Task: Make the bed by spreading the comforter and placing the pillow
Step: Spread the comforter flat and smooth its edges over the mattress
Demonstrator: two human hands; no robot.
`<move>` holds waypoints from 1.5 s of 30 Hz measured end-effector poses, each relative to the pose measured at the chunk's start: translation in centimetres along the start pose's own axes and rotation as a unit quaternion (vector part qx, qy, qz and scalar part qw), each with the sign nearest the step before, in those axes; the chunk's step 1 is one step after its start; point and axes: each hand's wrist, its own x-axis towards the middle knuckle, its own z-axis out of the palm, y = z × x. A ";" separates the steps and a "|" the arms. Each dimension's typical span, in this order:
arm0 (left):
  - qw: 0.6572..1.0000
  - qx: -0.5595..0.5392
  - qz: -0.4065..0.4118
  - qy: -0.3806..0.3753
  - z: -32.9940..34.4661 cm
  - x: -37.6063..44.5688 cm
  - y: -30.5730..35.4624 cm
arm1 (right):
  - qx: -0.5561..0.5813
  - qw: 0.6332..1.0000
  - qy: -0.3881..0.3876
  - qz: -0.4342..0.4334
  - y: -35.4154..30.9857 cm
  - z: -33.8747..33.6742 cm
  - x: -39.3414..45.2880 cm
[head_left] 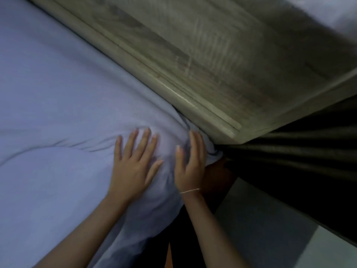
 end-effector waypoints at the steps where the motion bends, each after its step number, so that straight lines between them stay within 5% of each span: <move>1: 1.000 -0.012 0.007 -0.002 -0.4 0.3 -0.9 | 0.017 0.999 -0.025 -0.015 -0.1 0.7 -0.1; 7: 0.992 -0.018 -0.124 -0.015 -0.7 2.3 -5.2 | 0.122 0.960 -0.115 0.224 5.4 3.7 0.4; 11: 0.993 -0.005 -0.121 -0.015 0.1 2.3 -5.0 | 0.155 0.884 -0.134 0.419 6.6 1.2 1.0; 14: 0.992 0.000 -0.128 -0.010 0.4 2.3 -5.3 | 0.085 0.911 -0.076 0.396 6.9 0.3 -0.3; 18: 0.992 0.004 -0.125 -0.005 0.6 2.2 -5.4 | 0.163 0.945 -0.021 0.284 4.8 3.9 -2.1; 20: 0.992 0.002 -0.124 0.000 0.6 2.3 -5.4 | 0.243 0.892 -0.041 0.379 5.2 4.9 -1.5; 23: 0.992 0.000 -0.122 0.009 0.7 2.2 -5.5 | 0.170 0.836 -0.082 0.515 7.1 4.9 0.3; 25: 0.993 0.002 -0.120 0.012 0.7 2.2 -5.5 | 0.052 0.874 -0.044 0.480 6.5 4.1 1.1; 28: 0.993 -0.002 -0.119 0.016 0.7 2.2 -5.7 | 0.042 0.968 0.112 0.223 1.2 1.9 1.2; 31: 0.993 -0.006 -0.112 0.024 0.5 2.0 -5.9 | 0.084 0.996 -0.021 -0.006 -1.3 3.0 1.8; 33: 0.995 -0.020 -0.099 0.023 0.2 1.9 -5.9 | 0.071 0.994 -0.088 0.010 -0.7 4.3 3.0; 41: 0.999 -0.008 -0.051 0.010 0.1 -4.6 -4.3 | 0.022 0.999 -0.033 0.007 3.9 5.1 1.8; 45: 0.996 0.067 0.056 0.007 2.7 -11.5 -1.7 | -0.007 0.999 -0.023 0.029 3.2 4.3 1.5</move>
